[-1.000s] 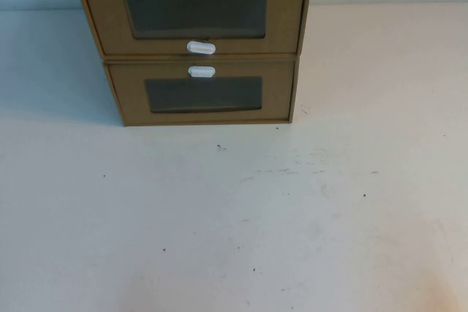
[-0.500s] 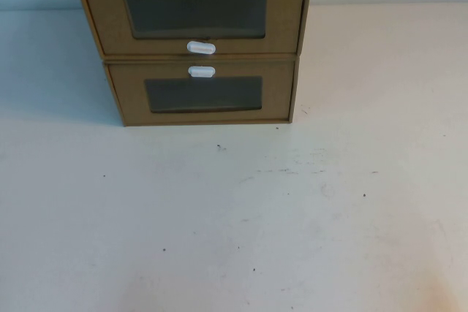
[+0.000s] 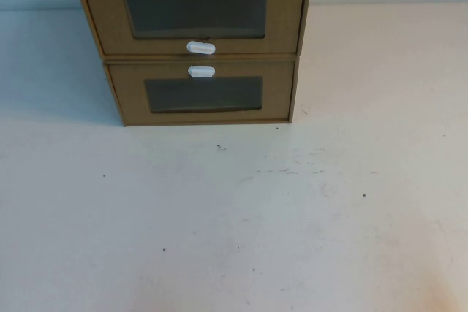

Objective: Open the shoe box
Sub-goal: 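Pull the top drawer of the cardboard box fully open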

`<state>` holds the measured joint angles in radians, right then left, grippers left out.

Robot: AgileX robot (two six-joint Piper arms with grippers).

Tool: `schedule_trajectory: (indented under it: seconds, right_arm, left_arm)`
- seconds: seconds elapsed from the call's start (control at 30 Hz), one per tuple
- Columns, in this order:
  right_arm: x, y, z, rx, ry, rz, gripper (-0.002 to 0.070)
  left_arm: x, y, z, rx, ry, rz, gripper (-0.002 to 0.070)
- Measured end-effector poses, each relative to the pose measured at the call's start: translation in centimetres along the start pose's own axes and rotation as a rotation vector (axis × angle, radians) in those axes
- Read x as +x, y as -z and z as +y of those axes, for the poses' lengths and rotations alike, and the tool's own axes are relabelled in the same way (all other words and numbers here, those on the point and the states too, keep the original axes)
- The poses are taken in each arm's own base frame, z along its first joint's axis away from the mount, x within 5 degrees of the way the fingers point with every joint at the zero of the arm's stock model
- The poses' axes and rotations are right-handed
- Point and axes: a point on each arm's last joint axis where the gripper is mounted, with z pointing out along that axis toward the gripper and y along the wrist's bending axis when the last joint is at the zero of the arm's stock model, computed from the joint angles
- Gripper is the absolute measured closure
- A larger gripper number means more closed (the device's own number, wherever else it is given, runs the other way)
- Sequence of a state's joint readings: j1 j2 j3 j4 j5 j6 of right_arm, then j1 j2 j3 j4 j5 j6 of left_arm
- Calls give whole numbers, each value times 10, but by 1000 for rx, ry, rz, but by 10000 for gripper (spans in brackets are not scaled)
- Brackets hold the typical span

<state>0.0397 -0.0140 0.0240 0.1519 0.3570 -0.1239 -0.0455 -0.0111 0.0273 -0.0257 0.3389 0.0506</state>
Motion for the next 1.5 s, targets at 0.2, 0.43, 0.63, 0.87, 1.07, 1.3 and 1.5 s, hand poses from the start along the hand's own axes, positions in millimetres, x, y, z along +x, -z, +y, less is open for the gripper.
schedule_trajectory:
  seconds: [0.2, 0.43, 0.63, 0.87, 1.07, 1.3, 1.5]
  right_arm:
    - [0, 0, 0, 0, 0, 0, 689]
    - [0, 0, 0, 0, 0, 0, 690]
    - [0, 0, 0, 0, 0, 0, 689]
    - [0, 0, 0, 0, 0, 0, 689]
    - [0, 0, 0, 0, 0, 0, 689]
    - [0, 0, 0, 0, 0, 0, 689]
    - [0, 0, 0, 0, 0, 0, 690]
  left_arm:
    - [-7, 0, -4, 52, 216, -67, 680]
    - [-15, 1, -7, 128, 600, -131, 680]
    - [-19, 2, -6, 127, 607, -180, 680]
    - [-39, 12, -10, 170, 547, -158, 680]
    - [-99, 15, -18, 231, 318, -2, 680]
    - [-182, -15, -29, 379, 112, 213, 680]
    - [-245, -49, -37, 518, 14, 197, 680]
